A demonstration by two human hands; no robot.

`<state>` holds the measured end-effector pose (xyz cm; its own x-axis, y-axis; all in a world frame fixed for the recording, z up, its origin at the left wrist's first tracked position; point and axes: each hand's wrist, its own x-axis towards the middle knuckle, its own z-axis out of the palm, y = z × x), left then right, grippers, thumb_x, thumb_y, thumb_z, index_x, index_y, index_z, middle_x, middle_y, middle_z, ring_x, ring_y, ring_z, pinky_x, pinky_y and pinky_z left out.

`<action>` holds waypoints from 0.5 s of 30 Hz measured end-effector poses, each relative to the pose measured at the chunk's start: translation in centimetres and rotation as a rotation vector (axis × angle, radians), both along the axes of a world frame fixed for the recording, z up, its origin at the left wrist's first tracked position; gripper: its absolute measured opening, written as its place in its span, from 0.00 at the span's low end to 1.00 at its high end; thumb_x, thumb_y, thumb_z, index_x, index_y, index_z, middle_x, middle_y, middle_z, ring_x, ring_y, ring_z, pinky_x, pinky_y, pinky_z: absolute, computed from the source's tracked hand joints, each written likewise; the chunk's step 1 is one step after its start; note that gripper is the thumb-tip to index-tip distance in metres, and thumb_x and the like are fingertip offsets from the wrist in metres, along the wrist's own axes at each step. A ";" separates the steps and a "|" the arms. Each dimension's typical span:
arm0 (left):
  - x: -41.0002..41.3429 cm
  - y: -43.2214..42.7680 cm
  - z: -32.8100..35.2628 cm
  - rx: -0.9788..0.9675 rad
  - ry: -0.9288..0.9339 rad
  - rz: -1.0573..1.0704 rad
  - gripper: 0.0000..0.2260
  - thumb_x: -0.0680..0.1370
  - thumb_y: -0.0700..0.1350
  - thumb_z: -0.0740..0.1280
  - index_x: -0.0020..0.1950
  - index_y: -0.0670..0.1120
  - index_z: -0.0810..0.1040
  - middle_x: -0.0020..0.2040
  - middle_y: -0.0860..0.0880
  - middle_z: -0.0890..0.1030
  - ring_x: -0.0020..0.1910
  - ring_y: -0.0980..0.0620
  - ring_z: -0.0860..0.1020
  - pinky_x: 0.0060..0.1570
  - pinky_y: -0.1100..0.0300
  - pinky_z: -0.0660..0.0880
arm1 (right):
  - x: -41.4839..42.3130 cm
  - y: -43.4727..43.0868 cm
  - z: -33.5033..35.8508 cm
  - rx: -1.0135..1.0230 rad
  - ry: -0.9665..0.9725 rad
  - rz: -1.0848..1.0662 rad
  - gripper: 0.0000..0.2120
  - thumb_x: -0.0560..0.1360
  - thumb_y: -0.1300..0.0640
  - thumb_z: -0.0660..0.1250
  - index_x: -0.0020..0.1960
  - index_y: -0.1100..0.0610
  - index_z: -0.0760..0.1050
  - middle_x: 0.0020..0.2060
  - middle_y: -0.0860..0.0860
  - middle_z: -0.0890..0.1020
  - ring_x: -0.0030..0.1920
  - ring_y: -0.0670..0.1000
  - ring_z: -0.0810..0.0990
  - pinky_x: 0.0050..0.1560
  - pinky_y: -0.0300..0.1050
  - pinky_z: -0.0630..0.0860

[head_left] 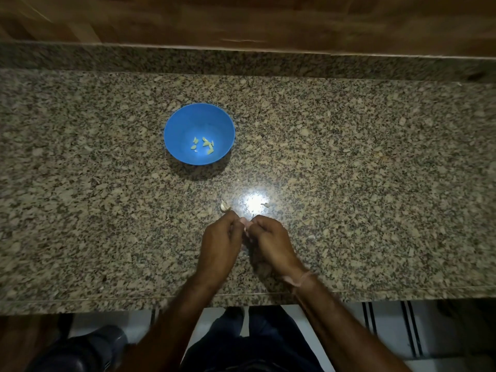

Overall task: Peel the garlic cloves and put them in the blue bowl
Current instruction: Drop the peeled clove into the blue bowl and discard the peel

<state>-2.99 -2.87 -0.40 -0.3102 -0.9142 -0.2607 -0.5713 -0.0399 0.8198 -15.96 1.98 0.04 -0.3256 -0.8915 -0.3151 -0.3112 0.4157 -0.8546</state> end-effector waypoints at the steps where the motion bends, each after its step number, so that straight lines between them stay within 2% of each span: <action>1: 0.1 0.3 -0.1 -0.105 -0.035 -0.023 0.14 0.86 0.48 0.63 0.40 0.48 0.72 0.31 0.52 0.75 0.30 0.53 0.72 0.31 0.56 0.67 | 0.1 -0.1 -0.3 0.053 -0.073 -0.023 0.16 0.82 0.62 0.64 0.35 0.56 0.73 0.30 0.51 0.73 0.33 0.50 0.70 0.37 0.45 0.69; 2: 0.2 0.3 0.0 -0.174 -0.042 -0.035 0.13 0.86 0.47 0.63 0.42 0.48 0.73 0.33 0.51 0.76 0.32 0.51 0.74 0.32 0.54 0.69 | 0.2 -0.4 -0.1 0.131 -0.227 -0.091 0.16 0.82 0.64 0.64 0.35 0.57 0.74 0.30 0.52 0.72 0.32 0.51 0.69 0.35 0.46 0.67; 3: 0.1 0.4 0.0 -0.195 -0.036 -0.033 0.12 0.86 0.47 0.64 0.43 0.48 0.75 0.34 0.51 0.77 0.33 0.50 0.76 0.33 0.53 0.70 | 0.4 -0.5 0.3 0.163 -0.278 -0.117 0.15 0.82 0.64 0.64 0.36 0.57 0.74 0.30 0.52 0.72 0.32 0.51 0.68 0.35 0.46 0.66; 4: 0.1 0.5 0.0 -0.164 -0.023 -0.014 0.12 0.85 0.48 0.65 0.43 0.48 0.76 0.34 0.51 0.79 0.34 0.50 0.78 0.34 0.54 0.72 | 0.7 -0.4 0.4 0.139 -0.250 -0.134 0.15 0.82 0.63 0.65 0.37 0.57 0.74 0.31 0.52 0.73 0.34 0.51 0.69 0.35 0.46 0.66; 6: -0.1 0.0 -0.2 0.139 0.125 0.166 0.14 0.84 0.49 0.68 0.40 0.46 0.79 0.33 0.50 0.81 0.32 0.48 0.78 0.32 0.57 0.73 | 0.7 0.3 0.2 -0.094 -0.013 -0.044 0.14 0.83 0.60 0.64 0.39 0.56 0.73 0.33 0.50 0.74 0.38 0.50 0.72 0.39 0.46 0.68; 8: -0.1 -0.4 -0.3 0.522 0.315 0.363 0.15 0.82 0.48 0.70 0.38 0.43 0.81 0.31 0.46 0.80 0.29 0.48 0.75 0.30 0.60 0.70 | -0.1 0.7 -0.8 -0.250 0.345 0.145 0.11 0.83 0.59 0.63 0.41 0.56 0.72 0.36 0.48 0.74 0.40 0.51 0.71 0.41 0.47 0.67; 9: -0.1 -0.5 -0.3 0.602 0.348 0.388 0.15 0.82 0.47 0.70 0.38 0.42 0.82 0.31 0.45 0.80 0.29 0.49 0.75 0.30 0.60 0.70 | -0.2 0.5 -1.0 -0.288 0.429 0.194 0.10 0.82 0.59 0.63 0.42 0.56 0.72 0.36 0.49 0.74 0.41 0.51 0.71 0.41 0.48 0.67; 10: 0.0 -0.5 -0.3 0.599 0.343 0.372 0.15 0.82 0.47 0.71 0.38 0.42 0.82 0.32 0.44 0.81 0.29 0.50 0.75 0.30 0.60 0.72 | -0.1 0.5 -1.2 -0.304 0.434 0.184 0.10 0.82 0.59 0.65 0.42 0.56 0.73 0.37 0.49 0.74 0.41 0.51 0.72 0.41 0.49 0.68; 11: 0.1 -0.5 -0.2 0.567 0.331 0.353 0.14 0.82 0.47 0.71 0.39 0.41 0.83 0.33 0.44 0.82 0.29 0.51 0.76 0.31 0.60 0.74 | 0.0 0.5 -1.2 -0.301 0.382 0.133 0.09 0.82 0.59 0.66 0.42 0.56 0.75 0.37 0.48 0.76 0.41 0.51 0.74 0.41 0.50 0.71; 15: 0.4 -0.1 0.2 0.424 0.356 0.357 0.06 0.81 0.40 0.71 0.47 0.39 0.84 0.37 0.43 0.86 0.33 0.52 0.81 0.35 0.59 0.80 | 0.4 0.7 -0.5 -0.158 -0.161 -0.174 0.05 0.79 0.60 0.74 0.43 0.56 0.83 0.38 0.51 0.86 0.42 0.55 0.85 0.44 0.50 0.82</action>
<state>-2.63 -3.00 -0.21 -0.1405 -0.8178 -0.5580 -0.1596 -0.5375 0.8280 -15.56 2.63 -0.46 -0.4346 -0.8690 -0.2366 -0.1017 0.3084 -0.9458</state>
